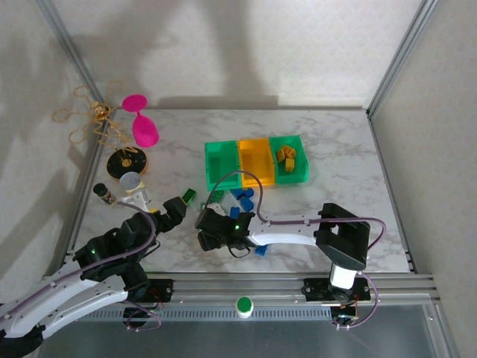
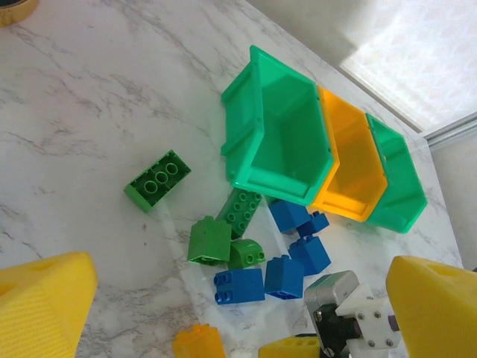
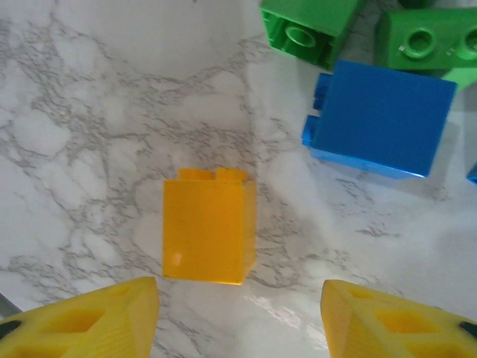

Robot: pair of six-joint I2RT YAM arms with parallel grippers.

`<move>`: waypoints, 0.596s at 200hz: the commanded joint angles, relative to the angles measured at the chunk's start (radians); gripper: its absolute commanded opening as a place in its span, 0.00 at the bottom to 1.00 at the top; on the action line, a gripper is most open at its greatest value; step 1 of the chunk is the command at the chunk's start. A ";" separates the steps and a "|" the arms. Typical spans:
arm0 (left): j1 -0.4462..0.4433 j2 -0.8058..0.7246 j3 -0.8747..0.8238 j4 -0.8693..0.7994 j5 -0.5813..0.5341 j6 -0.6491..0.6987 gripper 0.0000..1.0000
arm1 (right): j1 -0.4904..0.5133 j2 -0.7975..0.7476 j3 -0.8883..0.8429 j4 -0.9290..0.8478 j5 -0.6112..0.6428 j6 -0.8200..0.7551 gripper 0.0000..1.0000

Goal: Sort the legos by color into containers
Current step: Pick up the lego from the bottom-center of the table.

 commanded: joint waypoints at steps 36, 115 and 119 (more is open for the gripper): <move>0.010 -0.036 0.028 -0.075 -0.050 -0.054 0.99 | 0.016 0.099 0.102 -0.021 0.038 -0.025 0.57; 0.010 -0.047 0.041 -0.065 -0.050 -0.040 1.00 | 0.016 0.169 0.147 -0.049 0.058 -0.042 0.48; 0.009 -0.047 0.040 -0.065 -0.050 -0.040 1.00 | 0.016 0.170 0.148 -0.052 0.060 -0.043 0.47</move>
